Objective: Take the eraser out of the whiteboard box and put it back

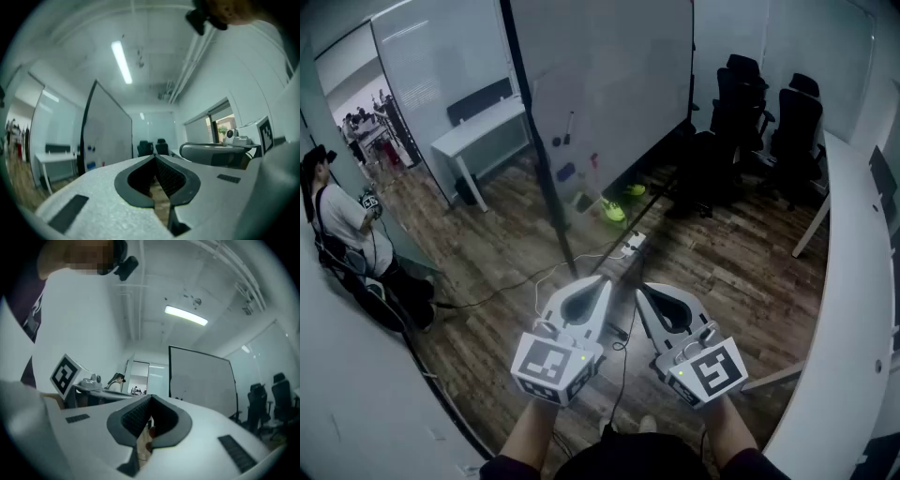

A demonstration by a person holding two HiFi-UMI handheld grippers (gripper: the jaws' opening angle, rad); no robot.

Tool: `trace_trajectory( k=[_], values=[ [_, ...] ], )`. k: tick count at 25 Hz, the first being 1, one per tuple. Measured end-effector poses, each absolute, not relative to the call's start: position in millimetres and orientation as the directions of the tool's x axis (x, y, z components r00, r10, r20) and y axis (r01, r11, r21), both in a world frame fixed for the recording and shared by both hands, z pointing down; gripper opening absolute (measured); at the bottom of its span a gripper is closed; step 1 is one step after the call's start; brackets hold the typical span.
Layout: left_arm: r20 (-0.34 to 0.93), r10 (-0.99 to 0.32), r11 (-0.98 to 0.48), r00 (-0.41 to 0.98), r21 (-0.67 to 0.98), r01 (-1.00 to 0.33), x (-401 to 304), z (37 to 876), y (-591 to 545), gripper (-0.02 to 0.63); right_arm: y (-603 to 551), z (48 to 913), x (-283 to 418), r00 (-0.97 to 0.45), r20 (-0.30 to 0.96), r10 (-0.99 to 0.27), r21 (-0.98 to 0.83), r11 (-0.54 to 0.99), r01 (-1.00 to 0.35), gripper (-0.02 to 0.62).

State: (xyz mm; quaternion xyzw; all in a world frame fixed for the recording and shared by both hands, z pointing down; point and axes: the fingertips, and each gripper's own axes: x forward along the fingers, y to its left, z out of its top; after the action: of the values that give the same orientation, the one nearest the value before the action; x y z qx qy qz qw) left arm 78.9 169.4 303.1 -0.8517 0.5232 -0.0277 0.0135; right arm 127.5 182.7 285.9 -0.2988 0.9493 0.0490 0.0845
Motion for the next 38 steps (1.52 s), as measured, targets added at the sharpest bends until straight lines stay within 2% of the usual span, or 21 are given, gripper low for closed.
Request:
trace_trajectory(
  k=[2,4,17,38],
  values=[
    [0.11,-0.862,-0.48,0.494,0.13,-0.867,81.2,312.4,164.5,0.006,176.3,294.1,126.9,-0.819,-0.137,-0.557,-0.099,0.831,-0.548,0.003],
    [0.144,-0.843,-0.487,0.518,0.205,-0.849,81.8,317.0,163.2,0.006,171.9,299.4,126.2,-0.829,-0.1,-0.55,-0.194,0.828,-0.526,0.003],
    [0.147,-0.844,-0.485,0.516,0.205,-0.85,68.5,319.7,159.6,0.006,157.7,311.7,119.4,-0.831,-0.055,-0.553,-0.31,0.801,-0.512,0.003],
    [0.164,-0.821,-0.509,0.547,0.226,-0.831,23.4,338.9,139.6,0.006,137.5,337.9,82.3,-0.786,0.017,-0.617,-0.311,0.744,-0.591,0.003]
  ],
)
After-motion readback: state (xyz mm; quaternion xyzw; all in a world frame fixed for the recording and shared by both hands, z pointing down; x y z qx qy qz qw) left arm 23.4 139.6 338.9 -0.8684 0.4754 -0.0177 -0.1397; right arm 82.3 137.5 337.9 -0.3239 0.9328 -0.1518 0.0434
